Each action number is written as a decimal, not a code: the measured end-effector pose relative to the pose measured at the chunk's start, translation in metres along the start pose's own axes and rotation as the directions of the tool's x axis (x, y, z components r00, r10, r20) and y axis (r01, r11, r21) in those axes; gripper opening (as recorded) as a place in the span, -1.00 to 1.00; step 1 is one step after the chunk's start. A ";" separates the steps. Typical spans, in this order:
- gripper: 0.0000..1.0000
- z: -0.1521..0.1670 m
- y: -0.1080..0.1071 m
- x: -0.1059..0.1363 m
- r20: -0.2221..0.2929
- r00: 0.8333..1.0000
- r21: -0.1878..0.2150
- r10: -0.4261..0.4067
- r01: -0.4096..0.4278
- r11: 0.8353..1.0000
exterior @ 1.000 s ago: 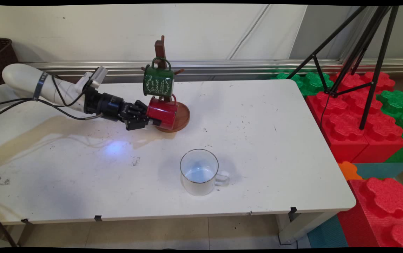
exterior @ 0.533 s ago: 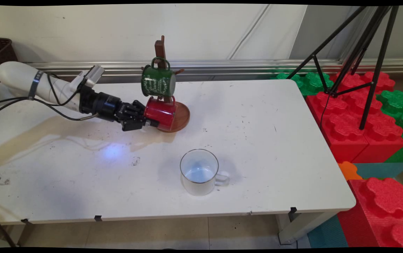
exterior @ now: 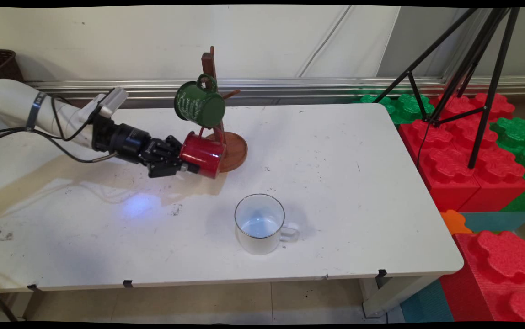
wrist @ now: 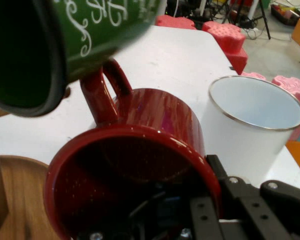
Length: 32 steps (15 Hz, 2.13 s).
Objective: Place the picked object on the table
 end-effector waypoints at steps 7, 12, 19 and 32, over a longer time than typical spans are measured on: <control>-1.00 -0.020 0.021 -0.004 0.054 0.998 -0.020 0.017 -0.016 1.000; -1.00 -0.048 0.039 -0.005 0.108 0.993 -0.012 0.044 -0.043 0.999; -1.00 -0.086 0.051 0.003 0.170 0.981 0.024 0.091 -0.096 0.995; -1.00 -0.151 0.063 0.014 0.354 0.921 0.079 0.159 -0.199 0.977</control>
